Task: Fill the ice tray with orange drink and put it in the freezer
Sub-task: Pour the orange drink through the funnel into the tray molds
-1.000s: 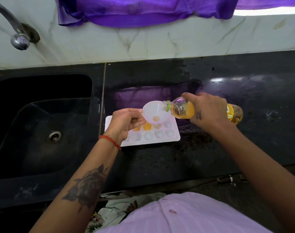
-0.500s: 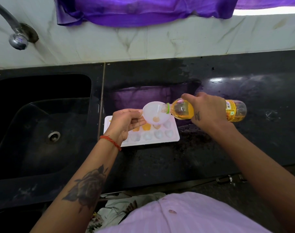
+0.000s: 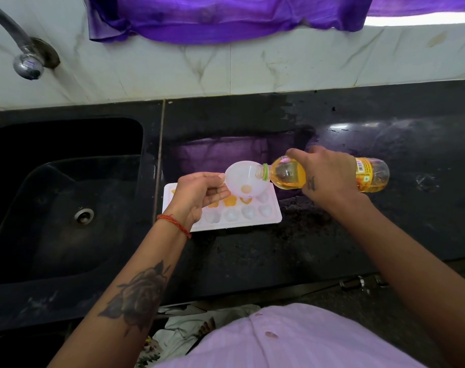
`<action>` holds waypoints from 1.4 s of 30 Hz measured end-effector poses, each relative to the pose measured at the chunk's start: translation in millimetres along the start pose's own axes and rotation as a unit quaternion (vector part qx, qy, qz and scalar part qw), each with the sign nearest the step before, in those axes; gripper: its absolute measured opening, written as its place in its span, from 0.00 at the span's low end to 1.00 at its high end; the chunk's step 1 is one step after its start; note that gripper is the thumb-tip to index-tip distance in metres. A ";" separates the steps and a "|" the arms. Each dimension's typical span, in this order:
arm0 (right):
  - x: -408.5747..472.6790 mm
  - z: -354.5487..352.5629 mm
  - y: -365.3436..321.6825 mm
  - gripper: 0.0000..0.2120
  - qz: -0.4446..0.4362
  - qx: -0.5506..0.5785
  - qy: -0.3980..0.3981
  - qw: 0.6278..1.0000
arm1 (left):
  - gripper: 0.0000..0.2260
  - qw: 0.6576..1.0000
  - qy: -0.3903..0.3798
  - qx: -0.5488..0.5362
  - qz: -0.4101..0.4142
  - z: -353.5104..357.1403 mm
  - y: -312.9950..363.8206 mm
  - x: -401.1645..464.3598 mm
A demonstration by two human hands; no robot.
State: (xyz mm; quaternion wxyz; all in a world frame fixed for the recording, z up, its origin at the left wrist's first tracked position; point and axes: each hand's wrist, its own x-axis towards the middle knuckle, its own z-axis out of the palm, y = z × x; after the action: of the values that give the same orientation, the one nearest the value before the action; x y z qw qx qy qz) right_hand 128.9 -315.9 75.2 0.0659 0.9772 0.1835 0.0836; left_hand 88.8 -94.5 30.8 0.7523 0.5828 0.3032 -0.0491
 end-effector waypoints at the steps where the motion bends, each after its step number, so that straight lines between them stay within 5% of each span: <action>1: -0.2 -0.4 -0.2 0.27 0.000 0.000 0.001 1.000 | 0.02 1.000 0.001 0.001 0.000 -0.1 0.1 0.0; 42: -13.6 1.0 29.1 0.24 0.036 -0.018 -0.005 0.999 | 0.02 1.000 -0.009 0.015 0.006 36.0 -2.8 -2.3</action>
State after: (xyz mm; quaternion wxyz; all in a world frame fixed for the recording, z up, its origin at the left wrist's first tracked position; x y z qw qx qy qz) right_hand 126.8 -347.9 77.0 0.0811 0.9823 0.1465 0.0837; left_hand 100.0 -128.7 34.6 0.7463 0.5954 0.2925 -0.0544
